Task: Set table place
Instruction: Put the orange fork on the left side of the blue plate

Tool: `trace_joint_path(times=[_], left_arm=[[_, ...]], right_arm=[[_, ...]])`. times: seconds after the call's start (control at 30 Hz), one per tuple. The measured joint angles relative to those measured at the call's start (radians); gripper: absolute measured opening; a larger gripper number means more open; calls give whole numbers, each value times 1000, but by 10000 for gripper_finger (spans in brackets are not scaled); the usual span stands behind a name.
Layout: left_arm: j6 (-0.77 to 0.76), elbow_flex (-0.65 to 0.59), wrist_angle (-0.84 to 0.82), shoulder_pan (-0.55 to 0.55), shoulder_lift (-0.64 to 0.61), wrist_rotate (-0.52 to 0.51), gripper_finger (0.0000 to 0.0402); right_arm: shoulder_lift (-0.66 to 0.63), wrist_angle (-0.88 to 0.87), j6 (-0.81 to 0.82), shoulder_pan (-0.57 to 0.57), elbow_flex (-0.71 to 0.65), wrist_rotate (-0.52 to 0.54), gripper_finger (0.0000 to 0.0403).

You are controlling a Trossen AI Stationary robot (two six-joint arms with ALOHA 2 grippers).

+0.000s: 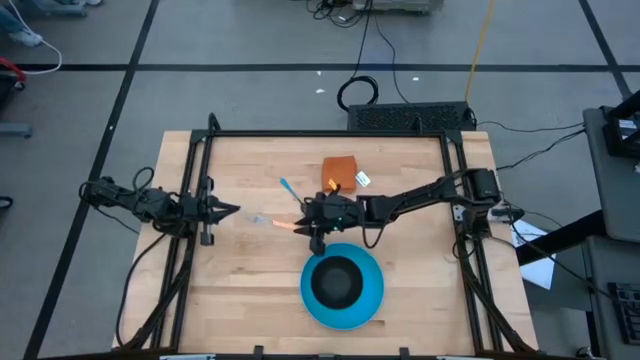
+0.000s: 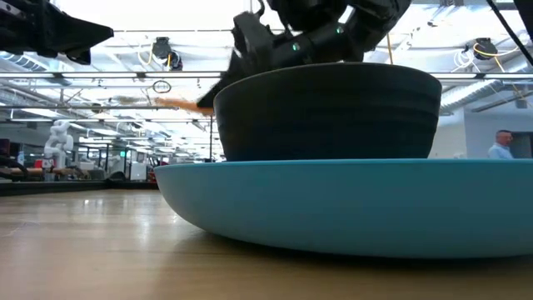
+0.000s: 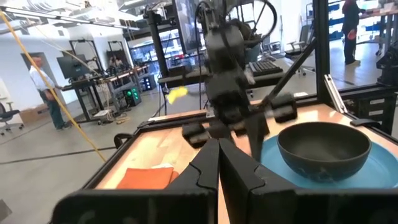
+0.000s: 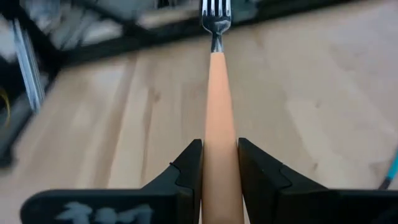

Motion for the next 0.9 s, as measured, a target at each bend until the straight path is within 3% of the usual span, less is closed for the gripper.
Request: trace_joint_path(times=[0.33, 0.9], left_arm=[[6, 0, 5, 0, 0, 0, 17], [3, 0, -2, 0, 0, 1, 17]], right_arm=[[1, -117, -250, -42, -1, -68, 65], [94, -100, -299, -87, 0, -148, 65]])
